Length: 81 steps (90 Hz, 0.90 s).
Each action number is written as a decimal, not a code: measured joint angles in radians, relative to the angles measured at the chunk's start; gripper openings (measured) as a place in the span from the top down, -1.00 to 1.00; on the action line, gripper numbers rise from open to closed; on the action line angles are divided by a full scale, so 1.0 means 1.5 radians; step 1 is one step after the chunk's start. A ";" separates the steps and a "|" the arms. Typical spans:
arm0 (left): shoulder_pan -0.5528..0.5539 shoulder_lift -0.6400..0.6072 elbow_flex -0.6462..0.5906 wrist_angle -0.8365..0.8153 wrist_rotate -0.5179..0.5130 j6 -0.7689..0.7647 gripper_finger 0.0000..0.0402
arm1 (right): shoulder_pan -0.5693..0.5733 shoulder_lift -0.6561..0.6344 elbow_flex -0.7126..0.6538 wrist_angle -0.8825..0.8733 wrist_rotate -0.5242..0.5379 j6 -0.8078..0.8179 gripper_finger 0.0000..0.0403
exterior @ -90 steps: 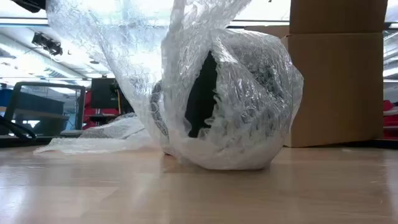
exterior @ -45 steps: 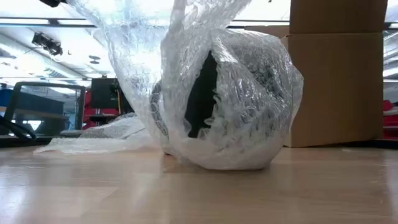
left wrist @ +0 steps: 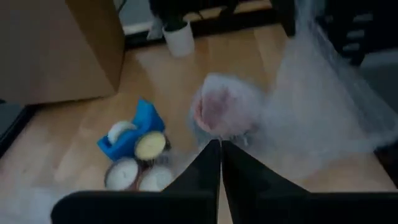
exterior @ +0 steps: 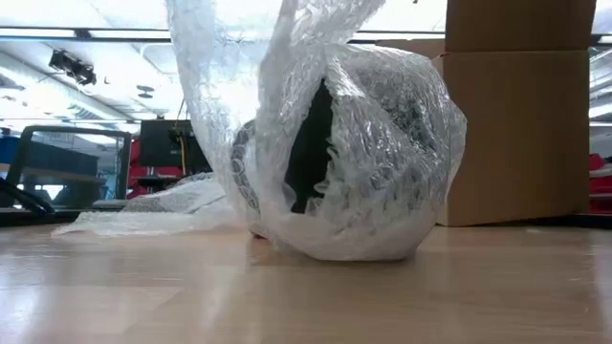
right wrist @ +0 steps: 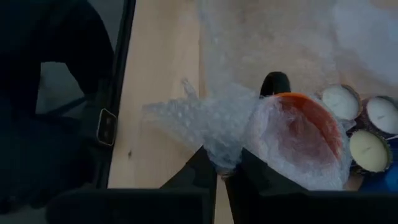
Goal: Wrap mug
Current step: Wrap the black mug with the transparent bubble wrap
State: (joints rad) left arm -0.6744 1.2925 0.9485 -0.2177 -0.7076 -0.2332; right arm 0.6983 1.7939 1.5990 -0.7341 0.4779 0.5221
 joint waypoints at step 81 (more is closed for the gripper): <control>0.104 0.215 0.001 0.385 0.212 0.098 1.00 | 0.000 0.000 0.000 -0.001 0.019 -0.020 1.00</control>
State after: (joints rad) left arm -0.5178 1.6153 0.9493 0.3595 -0.3896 -0.0869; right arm 0.6983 1.7943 1.5990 -0.7349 0.5056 0.4916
